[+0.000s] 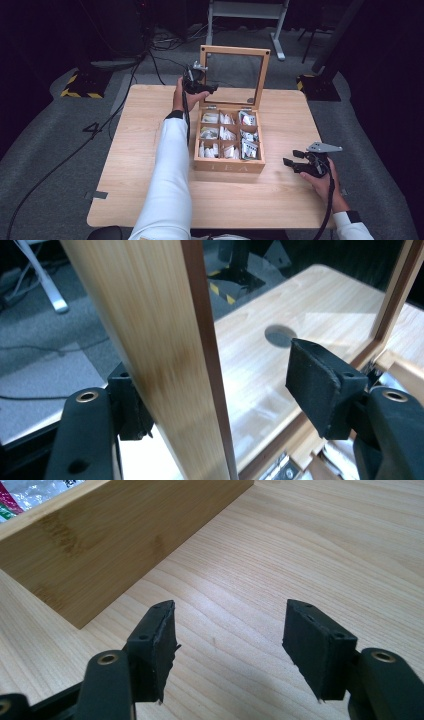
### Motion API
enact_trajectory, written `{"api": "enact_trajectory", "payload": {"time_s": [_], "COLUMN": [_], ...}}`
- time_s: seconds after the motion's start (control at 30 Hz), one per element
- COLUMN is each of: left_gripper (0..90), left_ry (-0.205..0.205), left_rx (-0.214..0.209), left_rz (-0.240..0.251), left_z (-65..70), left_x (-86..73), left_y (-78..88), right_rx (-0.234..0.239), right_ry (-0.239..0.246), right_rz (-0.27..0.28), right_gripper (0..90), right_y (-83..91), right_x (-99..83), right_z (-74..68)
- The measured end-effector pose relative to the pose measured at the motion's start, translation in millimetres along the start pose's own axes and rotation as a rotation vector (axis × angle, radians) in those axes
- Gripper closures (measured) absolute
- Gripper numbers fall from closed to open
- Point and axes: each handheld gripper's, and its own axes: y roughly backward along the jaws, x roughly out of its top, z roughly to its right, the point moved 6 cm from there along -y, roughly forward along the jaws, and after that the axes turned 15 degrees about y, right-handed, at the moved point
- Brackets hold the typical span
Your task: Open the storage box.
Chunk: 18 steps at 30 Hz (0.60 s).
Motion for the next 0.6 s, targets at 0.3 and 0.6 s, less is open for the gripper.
{"api": "enact_trajectory", "payload": {"time_s": [0.3,0.6], "left_gripper": [35.1,28.9], "left_ry": [-0.011,-0.061], "left_rx": [0.009,0.014], "left_rz": [-0.050,-0.043], "left_z": [-9.2,-7.1], "left_x": [-28.6,-34.1], "left_y": [0.9,34.1], "right_rx": [0.010,0.020], "right_ry": [0.013,0.020], "right_rz": [-0.007,-0.011], "right_gripper": [37.9,37.6], "right_y": [-1.9,-4.0], "right_x": [-1.4,-3.3], "right_z": [-2.5,-2.8]}}
